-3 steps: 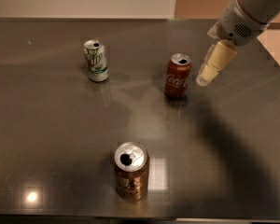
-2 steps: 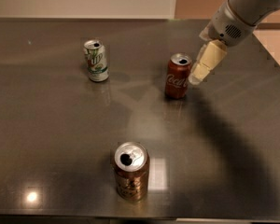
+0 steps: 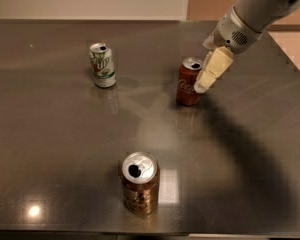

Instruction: Move coke can near orange can

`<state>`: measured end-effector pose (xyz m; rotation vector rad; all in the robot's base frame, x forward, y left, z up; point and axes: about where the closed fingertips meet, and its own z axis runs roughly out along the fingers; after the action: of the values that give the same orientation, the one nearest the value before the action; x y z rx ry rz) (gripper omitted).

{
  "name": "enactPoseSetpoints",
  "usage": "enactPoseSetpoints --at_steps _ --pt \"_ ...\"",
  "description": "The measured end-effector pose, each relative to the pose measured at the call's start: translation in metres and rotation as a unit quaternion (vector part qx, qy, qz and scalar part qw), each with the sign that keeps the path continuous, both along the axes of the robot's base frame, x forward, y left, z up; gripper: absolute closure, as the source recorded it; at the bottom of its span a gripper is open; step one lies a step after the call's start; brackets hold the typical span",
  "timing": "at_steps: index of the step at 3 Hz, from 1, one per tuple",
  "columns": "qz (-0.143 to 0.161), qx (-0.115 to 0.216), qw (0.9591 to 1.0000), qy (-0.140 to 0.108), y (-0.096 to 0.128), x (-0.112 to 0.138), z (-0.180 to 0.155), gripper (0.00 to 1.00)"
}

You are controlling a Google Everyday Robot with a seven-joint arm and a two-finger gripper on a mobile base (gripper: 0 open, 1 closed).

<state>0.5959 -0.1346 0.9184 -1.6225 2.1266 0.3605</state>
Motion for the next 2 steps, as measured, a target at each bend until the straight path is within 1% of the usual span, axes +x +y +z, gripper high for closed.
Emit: enactPoseSetpoints --at_steps 1,2 --pt "0.012 0.007 0.9999 0.009 0.0094 0.0016 -0.0079 0.13" --pt "0.013 0.011 0.9998 0.013 0.0106 0.0065 -0.0123 0.36"
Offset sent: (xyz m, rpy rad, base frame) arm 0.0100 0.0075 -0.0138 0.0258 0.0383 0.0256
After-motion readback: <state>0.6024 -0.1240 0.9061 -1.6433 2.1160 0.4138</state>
